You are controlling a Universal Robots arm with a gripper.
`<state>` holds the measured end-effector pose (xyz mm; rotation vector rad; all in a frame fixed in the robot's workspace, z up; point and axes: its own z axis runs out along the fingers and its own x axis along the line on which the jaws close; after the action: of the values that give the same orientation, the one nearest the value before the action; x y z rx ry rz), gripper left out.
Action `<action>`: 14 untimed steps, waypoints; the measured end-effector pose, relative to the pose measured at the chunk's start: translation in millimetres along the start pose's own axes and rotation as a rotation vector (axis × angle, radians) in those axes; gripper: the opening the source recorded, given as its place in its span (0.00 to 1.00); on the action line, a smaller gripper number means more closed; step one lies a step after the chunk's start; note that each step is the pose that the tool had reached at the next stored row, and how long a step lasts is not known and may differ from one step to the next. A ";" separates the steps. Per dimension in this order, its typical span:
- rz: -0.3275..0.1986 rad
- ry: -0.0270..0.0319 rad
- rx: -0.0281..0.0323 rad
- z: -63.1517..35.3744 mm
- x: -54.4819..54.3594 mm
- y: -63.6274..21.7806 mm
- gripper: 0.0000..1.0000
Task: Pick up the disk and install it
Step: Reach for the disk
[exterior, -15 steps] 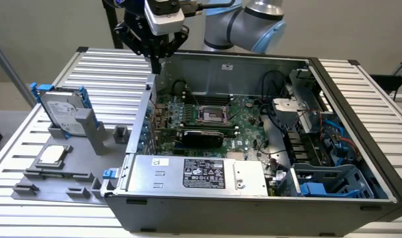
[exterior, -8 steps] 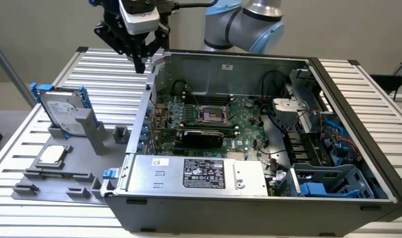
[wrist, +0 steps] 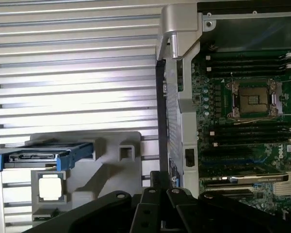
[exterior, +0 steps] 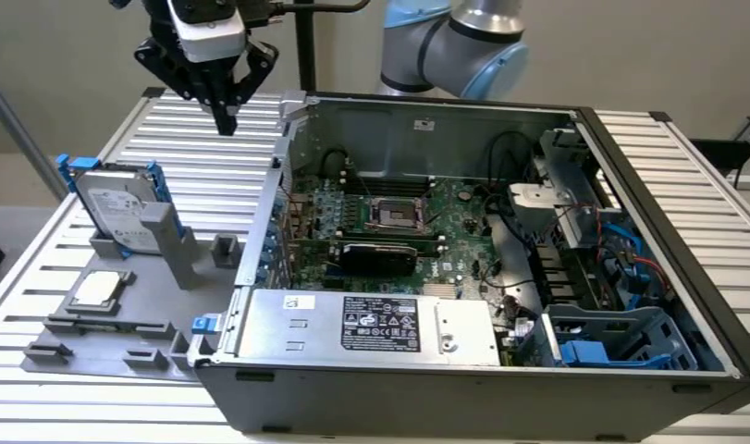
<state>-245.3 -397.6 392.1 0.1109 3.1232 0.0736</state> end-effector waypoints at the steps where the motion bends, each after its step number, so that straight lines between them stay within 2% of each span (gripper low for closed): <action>1: 0.000 0.0000 0.0002 0.0 4.7 0.1 0.11; 14: 0.000 0.0021 0.0042 0.0 64.2 6.2 0.11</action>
<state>-308.9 -386.8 391.5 0.1108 3.1256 0.0672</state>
